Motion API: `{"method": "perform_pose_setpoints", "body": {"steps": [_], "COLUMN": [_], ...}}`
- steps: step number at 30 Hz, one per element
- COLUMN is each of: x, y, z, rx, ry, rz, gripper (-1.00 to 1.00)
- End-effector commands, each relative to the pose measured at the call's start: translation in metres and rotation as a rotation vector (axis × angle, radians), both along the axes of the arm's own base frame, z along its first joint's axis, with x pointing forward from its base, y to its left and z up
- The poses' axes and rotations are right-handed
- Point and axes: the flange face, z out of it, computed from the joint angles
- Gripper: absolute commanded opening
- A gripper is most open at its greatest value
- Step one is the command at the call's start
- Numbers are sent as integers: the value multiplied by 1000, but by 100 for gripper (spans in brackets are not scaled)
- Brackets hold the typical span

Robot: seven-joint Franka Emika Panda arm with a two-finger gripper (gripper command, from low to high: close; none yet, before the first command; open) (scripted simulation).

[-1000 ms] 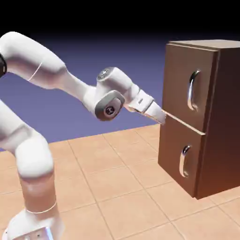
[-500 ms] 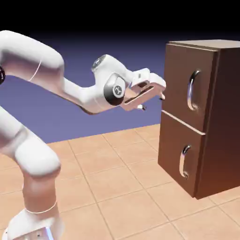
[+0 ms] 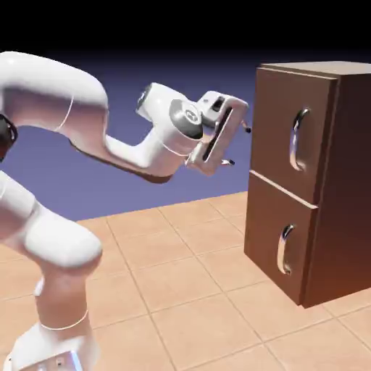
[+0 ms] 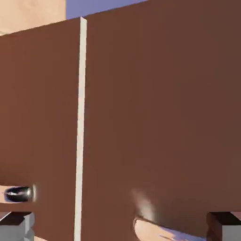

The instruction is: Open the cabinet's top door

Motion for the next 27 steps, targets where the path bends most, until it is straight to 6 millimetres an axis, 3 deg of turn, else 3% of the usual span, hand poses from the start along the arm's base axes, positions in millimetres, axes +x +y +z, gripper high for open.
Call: {"method": "perform_pose_setpoints", "body": {"steps": [1,14,27], "x": [1,18,51], "y": [-1,-25,-55], "z": [0,-6,-27], "rx": [-42,-591,-1152], "ry": [-13,-192,-373], "rz": [19,224,355], "gripper": [0,0,0]}}
